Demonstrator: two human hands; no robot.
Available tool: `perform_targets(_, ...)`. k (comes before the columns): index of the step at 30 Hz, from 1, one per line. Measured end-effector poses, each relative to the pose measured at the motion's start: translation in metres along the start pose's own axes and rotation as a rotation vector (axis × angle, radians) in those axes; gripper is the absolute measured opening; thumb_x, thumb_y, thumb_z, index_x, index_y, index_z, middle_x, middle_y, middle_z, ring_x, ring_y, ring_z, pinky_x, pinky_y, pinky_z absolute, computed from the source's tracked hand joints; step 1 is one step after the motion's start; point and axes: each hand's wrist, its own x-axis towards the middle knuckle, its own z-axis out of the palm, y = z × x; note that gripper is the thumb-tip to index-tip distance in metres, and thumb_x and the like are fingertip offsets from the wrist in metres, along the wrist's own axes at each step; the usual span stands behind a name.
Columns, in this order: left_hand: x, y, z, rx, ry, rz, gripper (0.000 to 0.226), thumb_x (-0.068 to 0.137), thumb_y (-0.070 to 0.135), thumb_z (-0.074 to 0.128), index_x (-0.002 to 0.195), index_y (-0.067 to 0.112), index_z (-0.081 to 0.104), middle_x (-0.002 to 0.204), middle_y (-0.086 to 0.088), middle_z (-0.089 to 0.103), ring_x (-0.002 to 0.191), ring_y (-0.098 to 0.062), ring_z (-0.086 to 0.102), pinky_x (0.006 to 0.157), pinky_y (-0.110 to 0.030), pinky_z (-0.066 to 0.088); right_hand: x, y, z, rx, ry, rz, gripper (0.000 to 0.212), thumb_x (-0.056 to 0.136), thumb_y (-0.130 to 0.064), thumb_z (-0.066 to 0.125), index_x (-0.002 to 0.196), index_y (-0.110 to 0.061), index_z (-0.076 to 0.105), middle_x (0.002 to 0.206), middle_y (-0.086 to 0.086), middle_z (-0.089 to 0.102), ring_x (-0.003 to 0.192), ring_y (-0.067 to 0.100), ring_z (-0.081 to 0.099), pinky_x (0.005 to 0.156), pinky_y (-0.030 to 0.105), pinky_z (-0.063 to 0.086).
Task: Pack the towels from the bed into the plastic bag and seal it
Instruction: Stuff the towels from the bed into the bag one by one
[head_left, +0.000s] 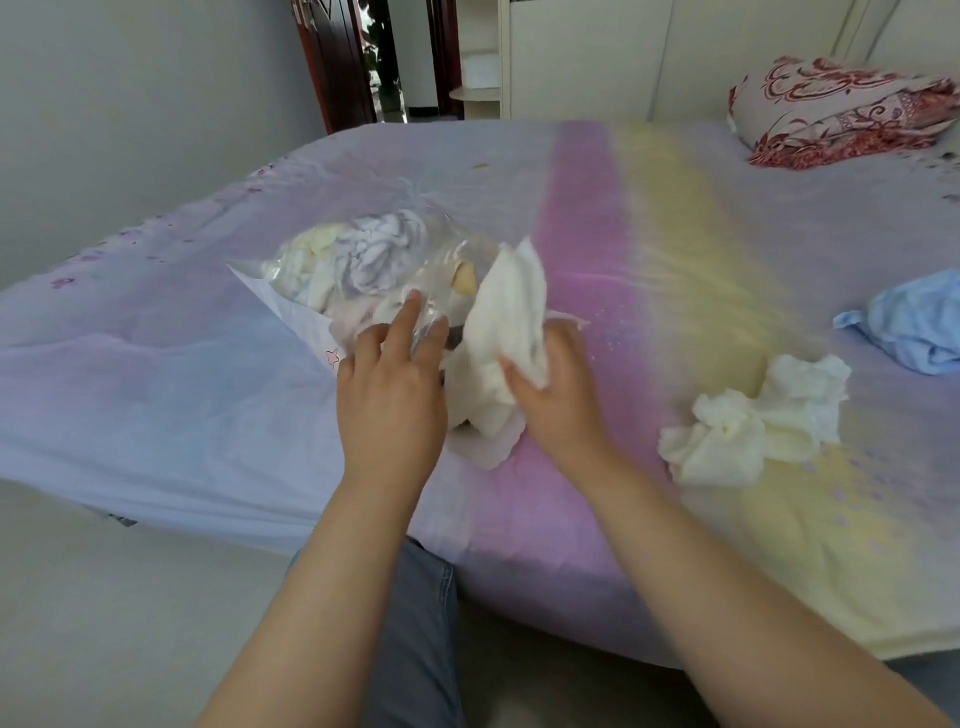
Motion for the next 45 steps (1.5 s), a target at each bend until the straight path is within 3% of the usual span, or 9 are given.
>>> perform_targets(8,0.001,0.002,-0.003,-0.243,0.121,0.044,0.062,0.075,-0.007,0.042,0.133,0.009,0.056,0.137,0.000,0.058,0.088,-0.021,0.046,0.060,-0.025,0.037,0.039,0.013,0.072,-0.570,-0.003,-0.522,0.034,0.071,0.003,0.067,0.105,0.002,0.066,0.105,0.018,0.067,0.106,0.030,0.058,0.092,0.033,0.046)
perform_targets(14,0.001,-0.007,-0.002,-0.340,0.173,-0.048,0.066,0.076,-0.012,0.039,0.135,0.010,0.054,0.142,0.001,0.053,0.090,-0.016,0.039,0.059,-0.026,0.040,0.088,0.019,0.092,-0.958,-0.353,-0.022,0.070,0.092,-0.010,0.049,0.150,-0.003,0.010,0.159,0.016,0.006,0.148,0.031,0.006,0.121,0.034,0.009)
perform_targets(18,0.002,-0.005,0.002,-0.386,0.184,-0.081,0.068,0.076,-0.017,0.044,0.138,0.010,0.051,0.143,0.001,0.051,0.091,-0.016,0.038,0.061,-0.028,0.043,0.066,0.027,0.084,-1.091,-0.181,-0.157,0.051,0.088,-0.009,0.049,0.137,0.002,0.039,0.142,0.021,0.042,0.136,0.035,0.036,0.115,0.036,0.029)
perform_targets(22,0.002,-0.002,0.004,-0.389,0.166,-0.085,0.069,0.076,-0.013,0.040,0.140,0.013,0.050,0.145,0.003,0.050,0.092,-0.016,0.038,0.059,-0.029,0.043,0.051,0.020,0.073,-1.050,0.012,-0.195,0.034,0.071,-0.010,0.070,0.103,-0.013,0.063,0.100,0.009,0.061,0.081,0.024,0.060,0.062,0.028,0.048)
perform_targets(26,0.002,0.000,0.004,-0.383,0.150,-0.070,0.064,0.078,0.003,0.028,0.137,0.012,0.053,0.144,0.003,0.051,0.090,-0.016,0.040,0.054,-0.029,0.043,0.052,0.007,0.080,-0.704,-0.320,0.065,0.039,0.090,-0.014,0.050,0.129,-0.017,0.045,0.125,0.013,0.040,0.105,0.029,0.050,0.081,0.035,0.046)
perform_targets(33,-0.003,0.002,0.005,-0.399,0.160,-0.070,0.071,0.072,-0.016,0.042,0.137,0.011,0.053,0.143,0.003,0.051,0.086,-0.016,0.038,0.053,-0.035,0.047,0.087,-0.005,0.099,-0.641,-0.046,-0.146,0.015,0.085,-0.001,0.053,0.097,-0.001,0.061,0.110,0.017,0.055,0.102,0.031,0.052,0.075,0.032,0.043)
perform_targets(36,-0.004,0.004,0.005,-0.403,0.165,-0.079,0.073,0.072,-0.016,0.040,0.138,0.012,0.052,0.145,0.004,0.049,0.085,-0.018,0.038,0.056,-0.036,0.048,0.102,0.023,0.106,-0.808,-0.456,0.066,0.039,0.094,-0.011,0.043,0.131,0.001,0.049,0.137,0.019,0.045,0.131,0.035,0.039,0.112,0.040,0.031)
perform_targets(39,-0.003,0.007,0.006,-0.402,0.151,-0.078,0.075,0.071,-0.017,0.041,0.139,0.014,0.051,0.146,0.005,0.048,0.084,-0.019,0.039,0.054,-0.032,0.045,0.106,0.033,0.107,-0.811,-0.762,0.341,0.057,0.094,-0.015,0.041,0.148,-0.005,0.026,0.157,0.012,0.020,0.147,0.034,0.007,0.119,0.048,0.014)
perform_targets(45,-0.001,0.012,0.009,-0.399,0.130,-0.067,0.072,0.072,-0.013,0.042,0.137,0.013,0.053,0.143,0.002,0.052,0.084,-0.014,0.034,0.053,-0.029,0.039,0.073,0.002,0.087,-0.520,-0.314,0.095,0.050,0.095,-0.026,0.042,0.141,-0.015,0.026,0.132,0.011,0.051,0.119,0.027,0.050,0.100,0.042,0.042)
